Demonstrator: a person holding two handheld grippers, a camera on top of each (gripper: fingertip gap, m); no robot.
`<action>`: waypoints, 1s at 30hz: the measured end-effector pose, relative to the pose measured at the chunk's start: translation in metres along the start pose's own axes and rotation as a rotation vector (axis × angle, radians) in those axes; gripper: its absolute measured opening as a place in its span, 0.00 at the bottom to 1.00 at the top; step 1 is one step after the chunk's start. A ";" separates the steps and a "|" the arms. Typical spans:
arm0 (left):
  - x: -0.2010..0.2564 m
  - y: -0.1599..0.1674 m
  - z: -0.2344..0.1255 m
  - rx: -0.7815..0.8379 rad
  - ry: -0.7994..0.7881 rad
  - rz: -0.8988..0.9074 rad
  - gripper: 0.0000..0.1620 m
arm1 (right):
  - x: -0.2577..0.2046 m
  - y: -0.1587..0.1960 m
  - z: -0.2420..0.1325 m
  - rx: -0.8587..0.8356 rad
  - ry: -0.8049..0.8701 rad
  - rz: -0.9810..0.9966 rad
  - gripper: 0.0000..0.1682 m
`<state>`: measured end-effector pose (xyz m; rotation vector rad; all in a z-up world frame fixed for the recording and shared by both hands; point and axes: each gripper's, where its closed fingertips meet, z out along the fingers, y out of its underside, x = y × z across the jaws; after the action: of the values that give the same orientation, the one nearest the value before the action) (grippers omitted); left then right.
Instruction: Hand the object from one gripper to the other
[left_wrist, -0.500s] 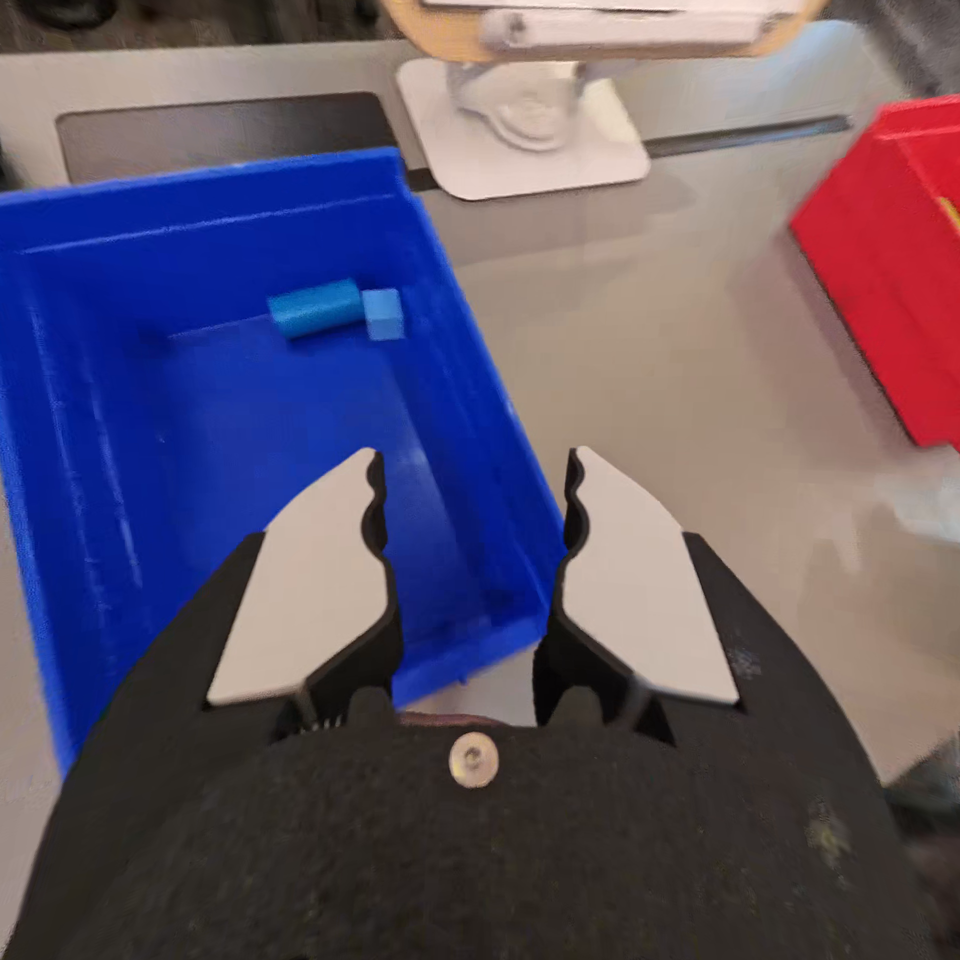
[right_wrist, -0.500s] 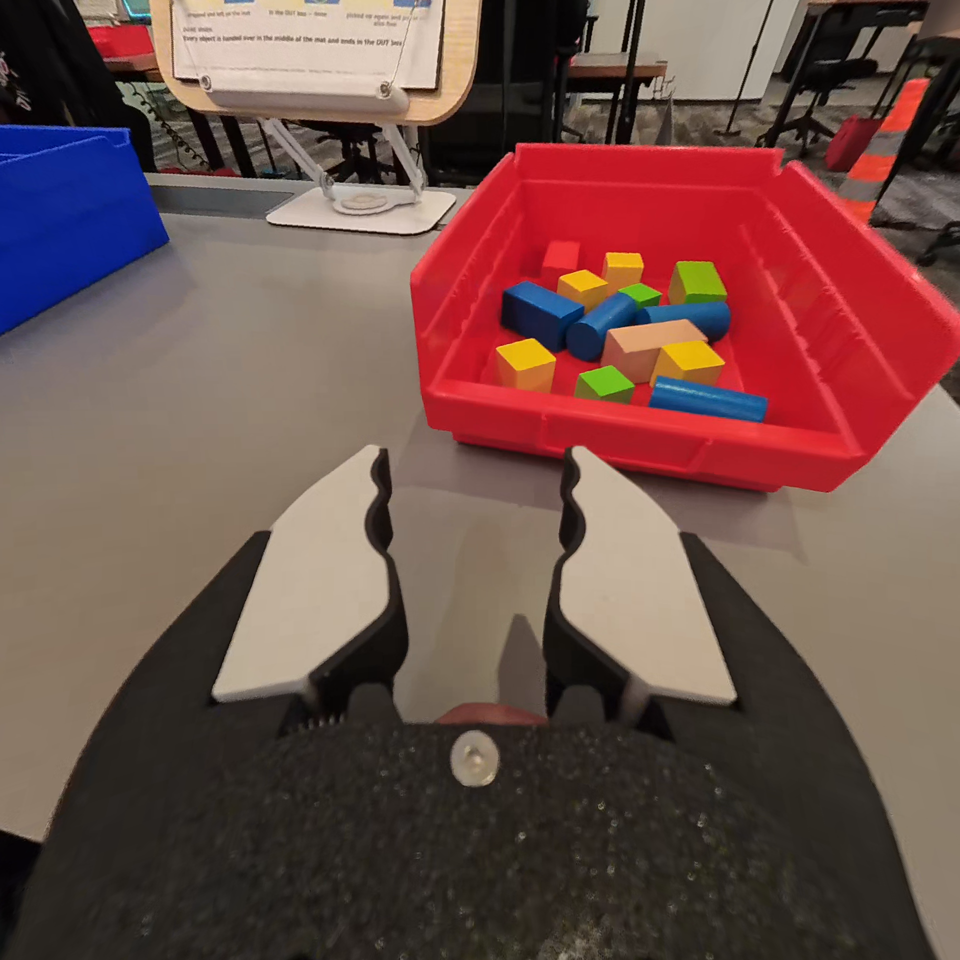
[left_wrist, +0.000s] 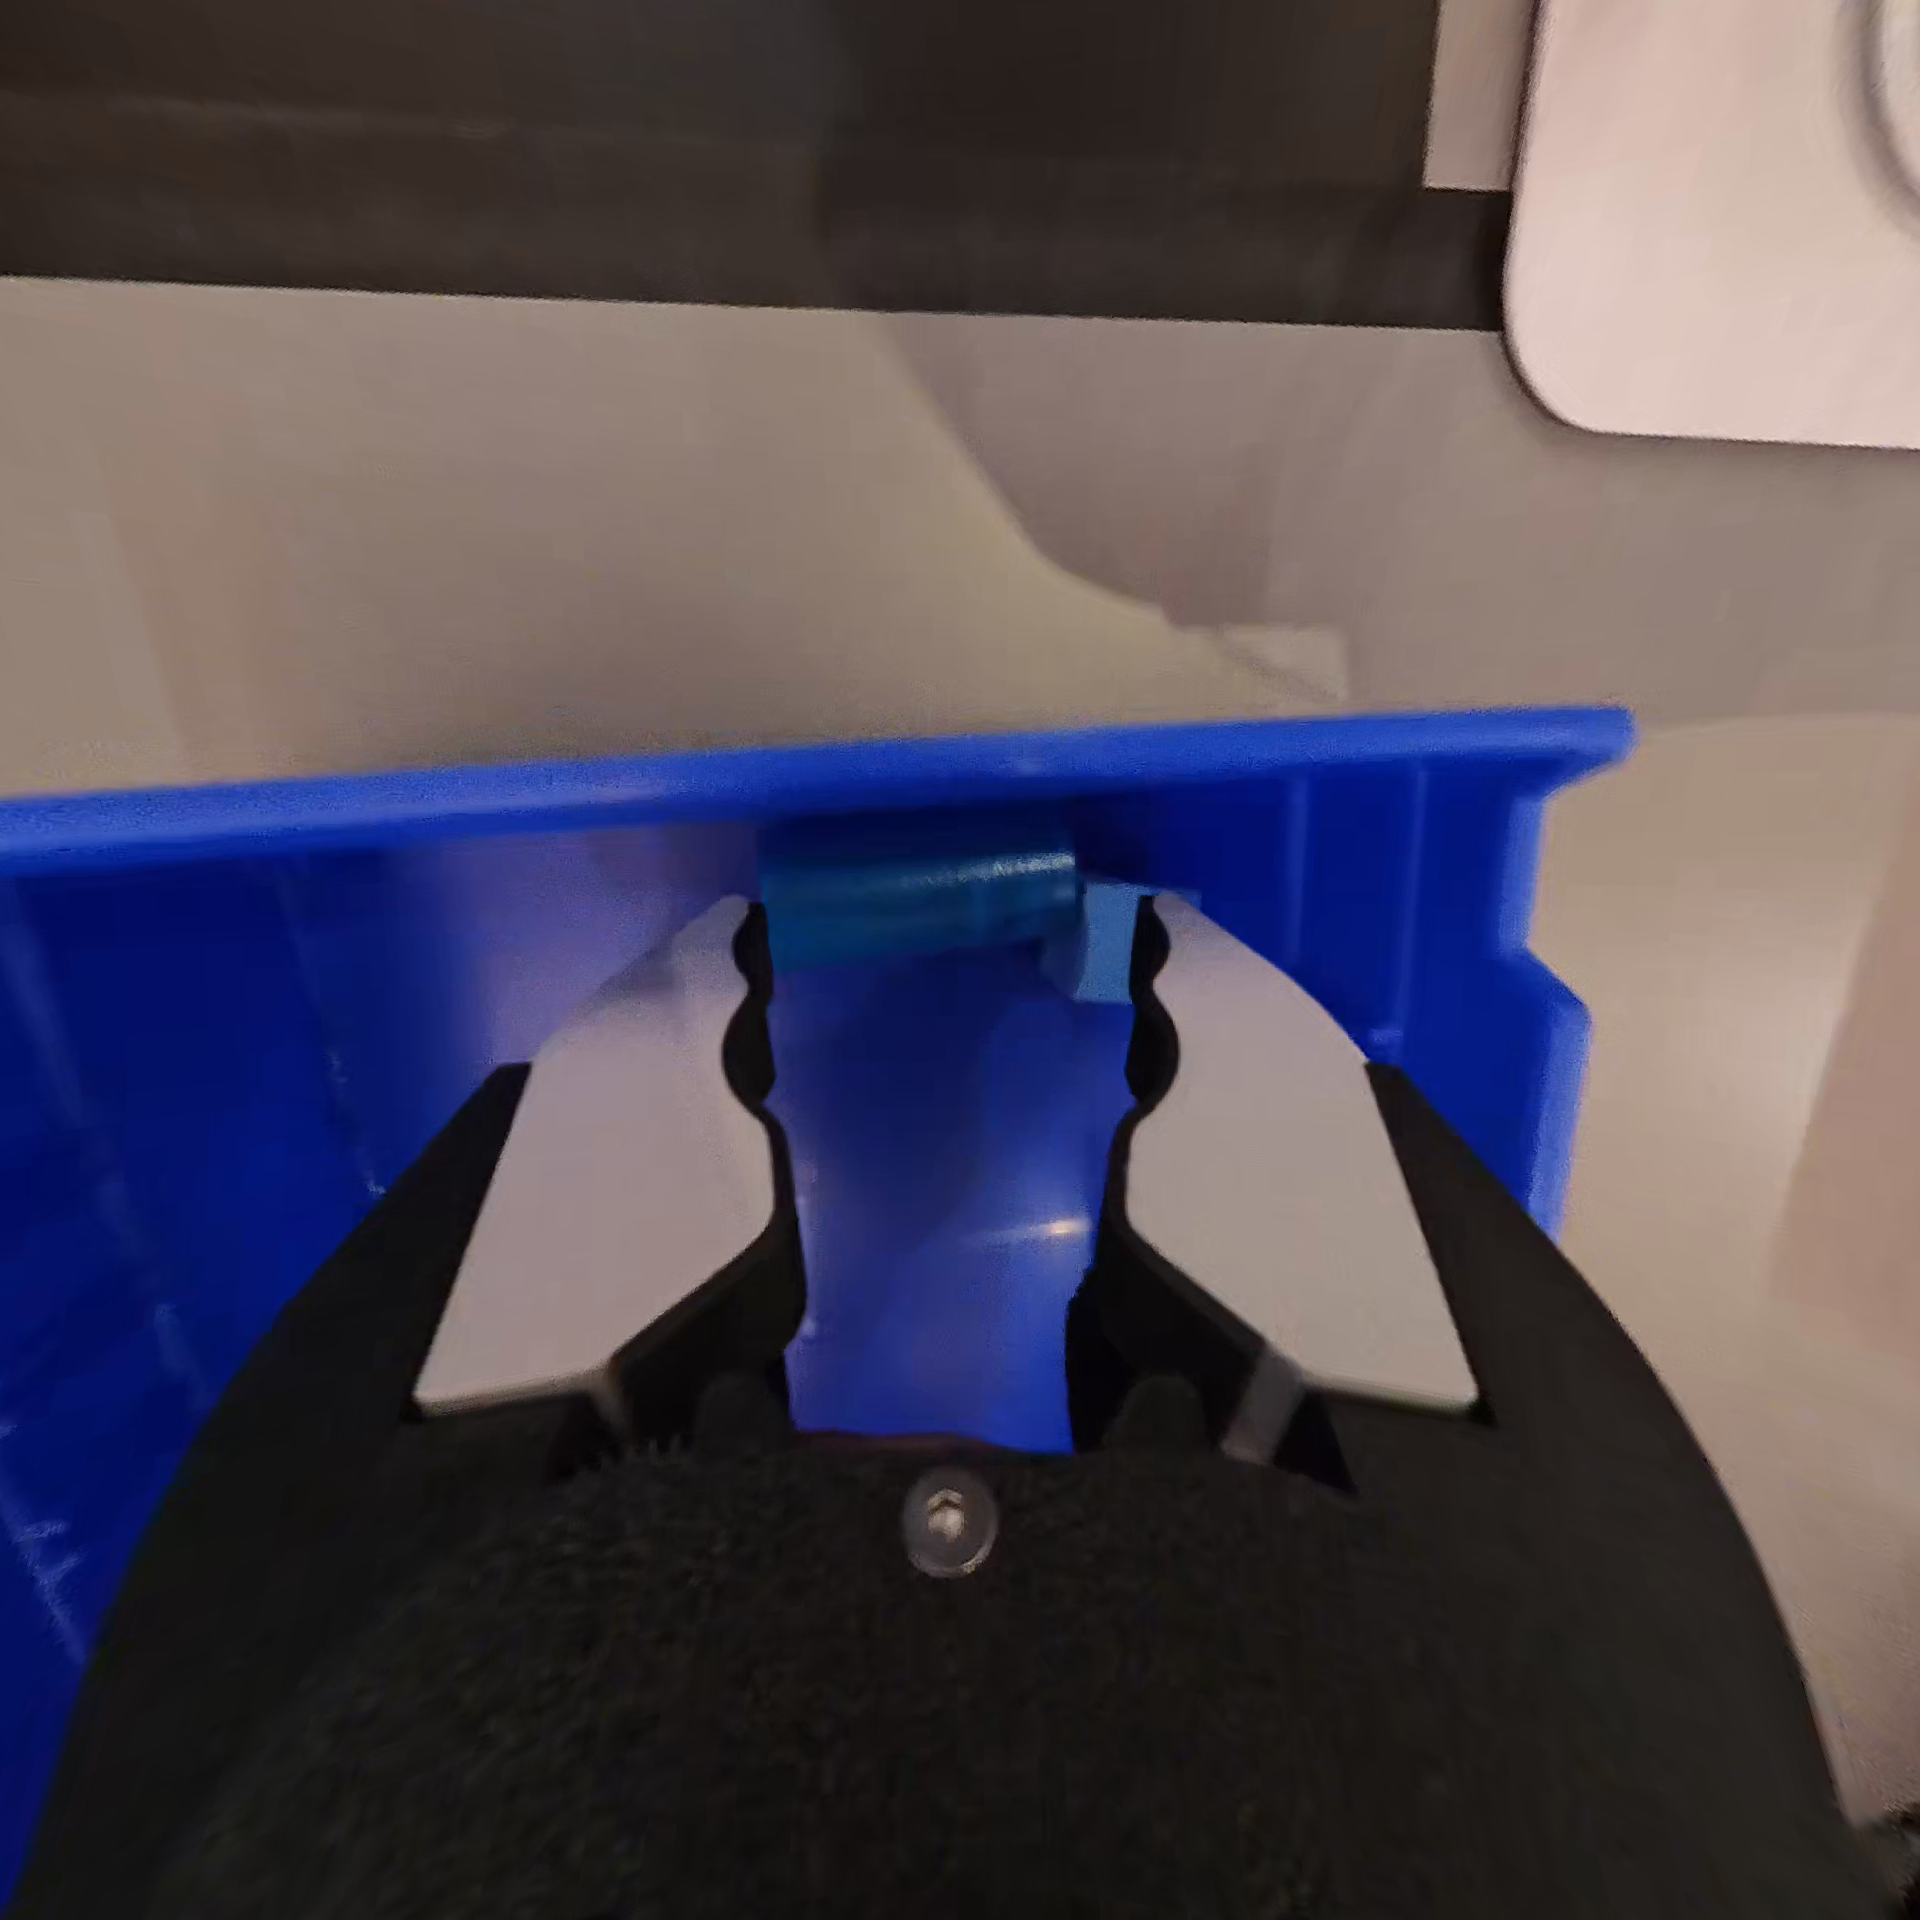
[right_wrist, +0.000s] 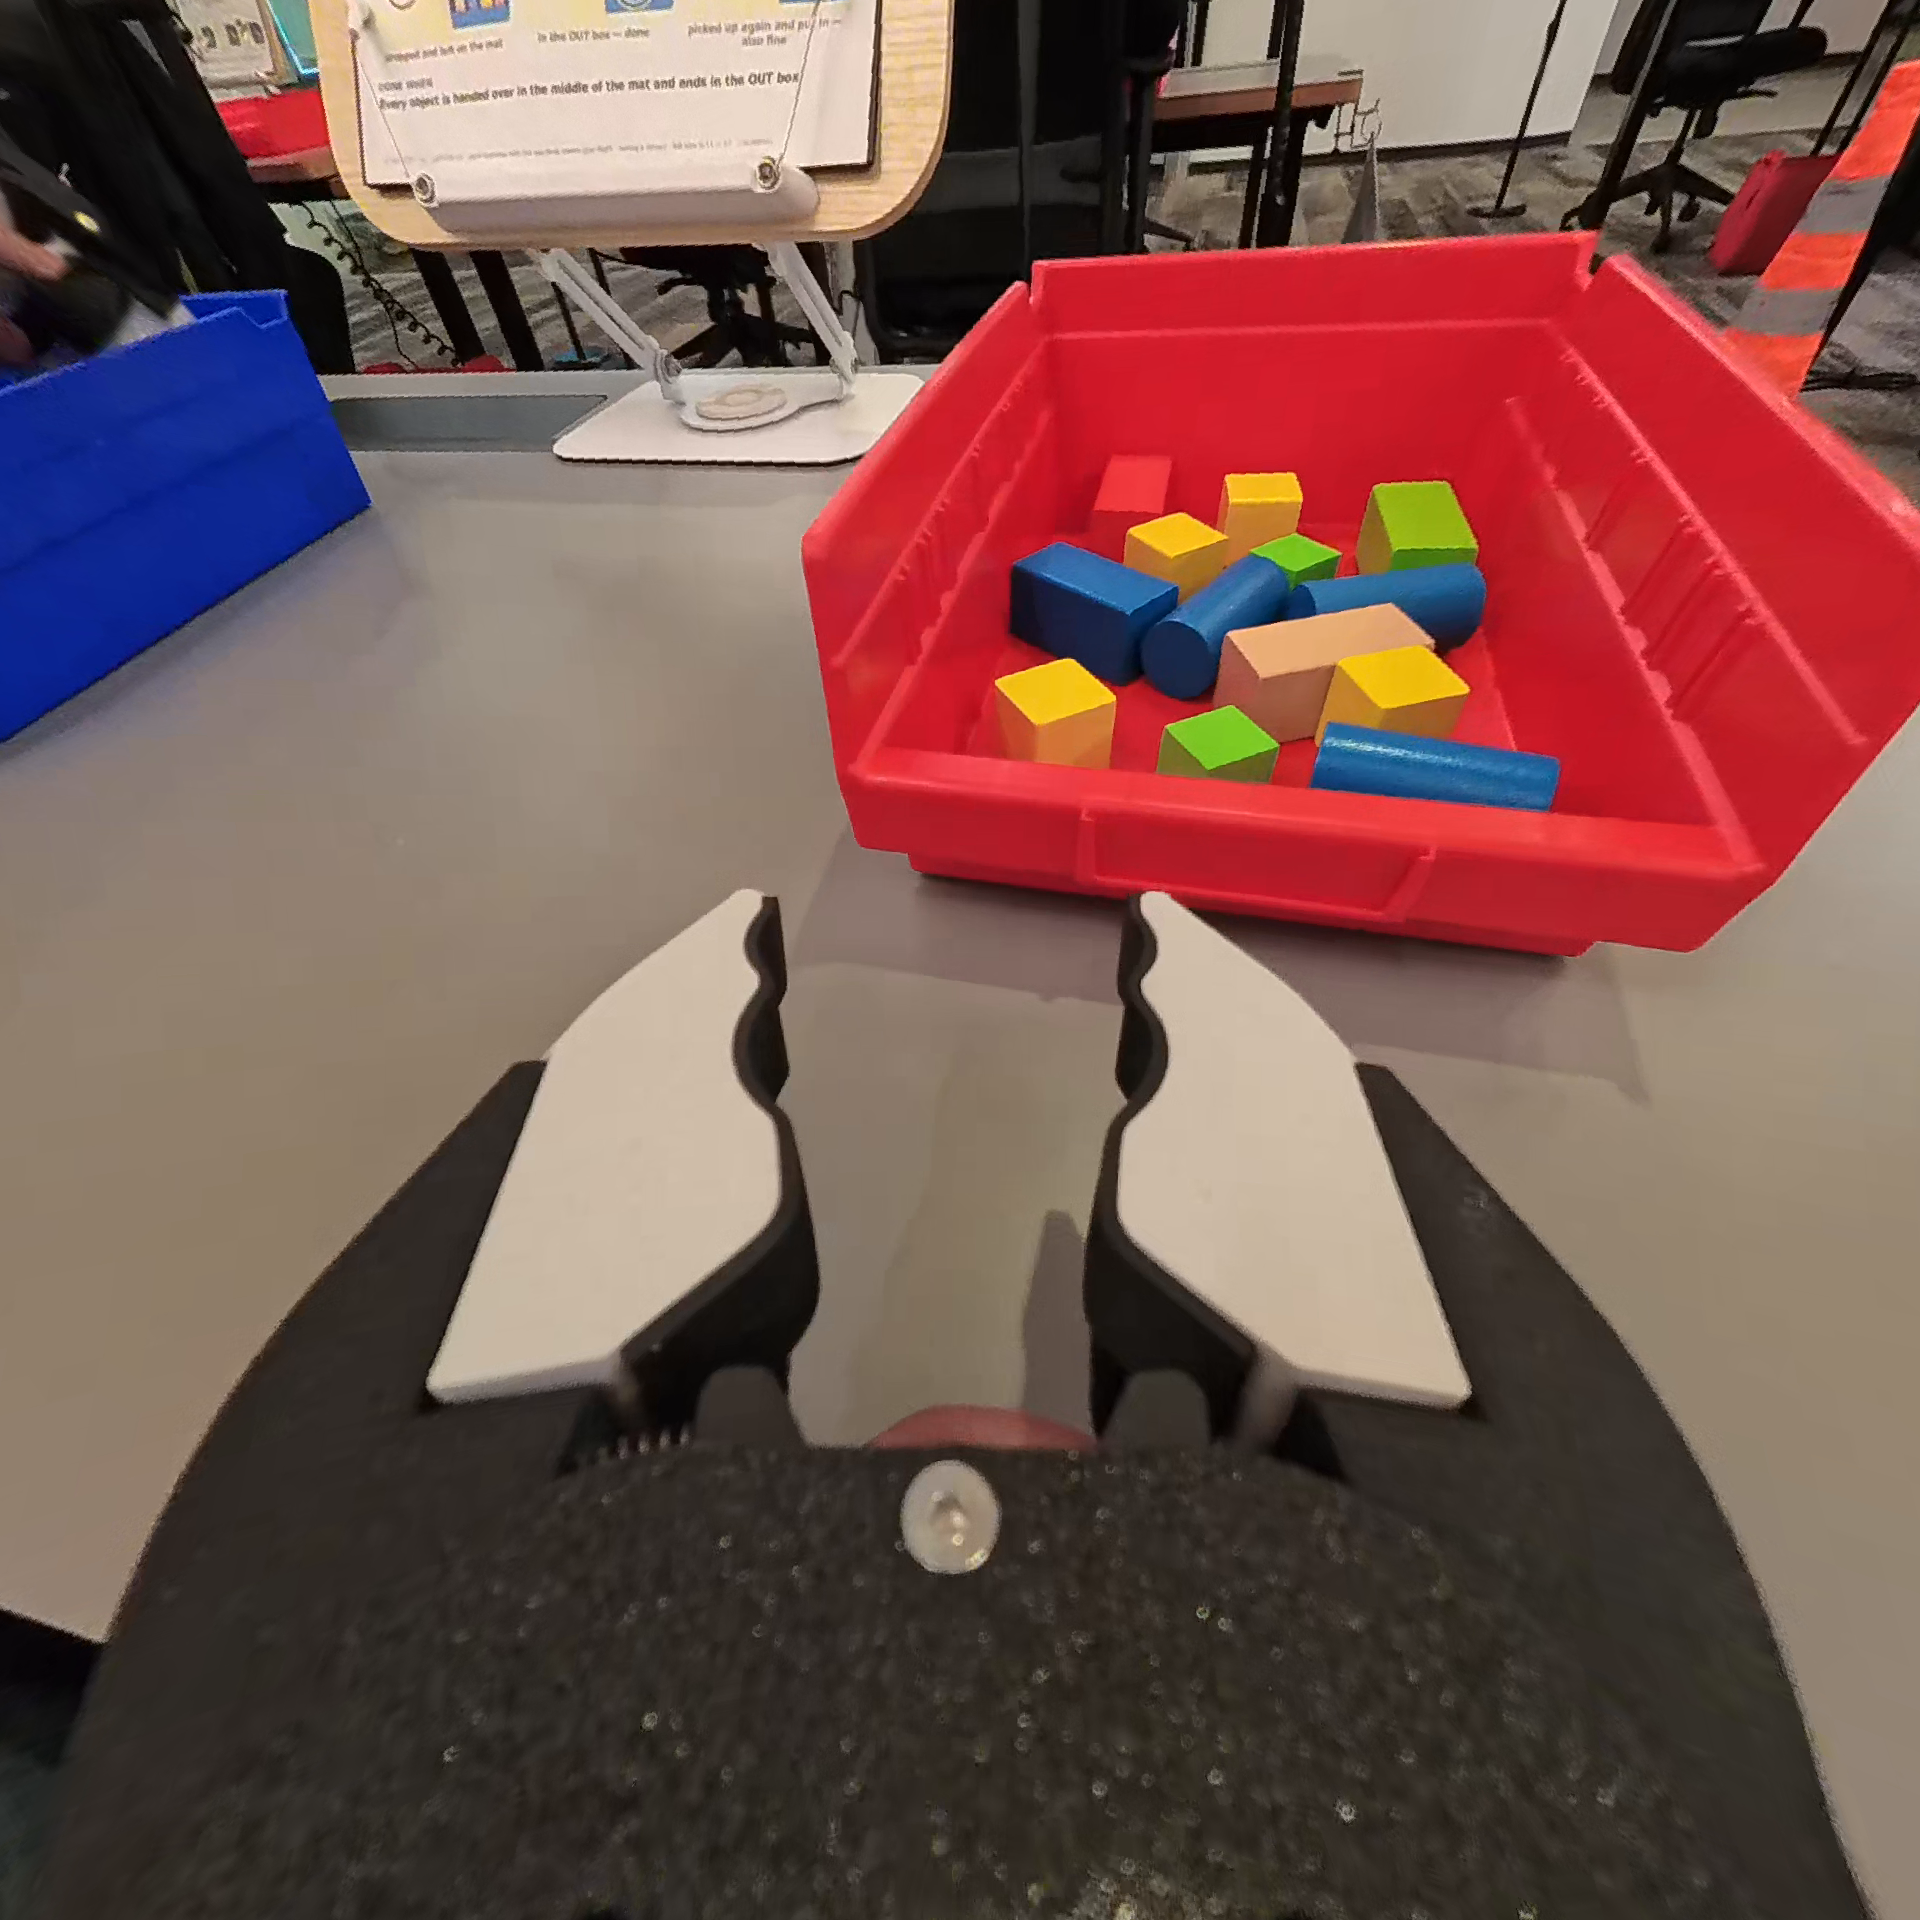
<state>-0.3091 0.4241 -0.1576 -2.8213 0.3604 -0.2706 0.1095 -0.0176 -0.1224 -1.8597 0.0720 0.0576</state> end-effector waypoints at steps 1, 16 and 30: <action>-0.003 -0.002 0.004 -0.007 -0.030 0.007 0.41 | 0.000 0.000 0.000 -0.001 -0.002 0.005 0.36; -0.016 0.010 0.020 -0.067 -0.021 -0.013 0.43 | -0.007 0.001 -0.002 -0.007 -0.033 -0.011 0.36; 0.049 0.055 -0.174 0.281 1.091 -0.299 0.43 | -0.082 -0.060 0.024 0.117 -0.338 -0.158 0.36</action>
<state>-0.3123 0.3161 -0.0029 -2.1773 0.0758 -1.7572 0.0321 0.0238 -0.0651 -1.7101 -0.2993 0.2512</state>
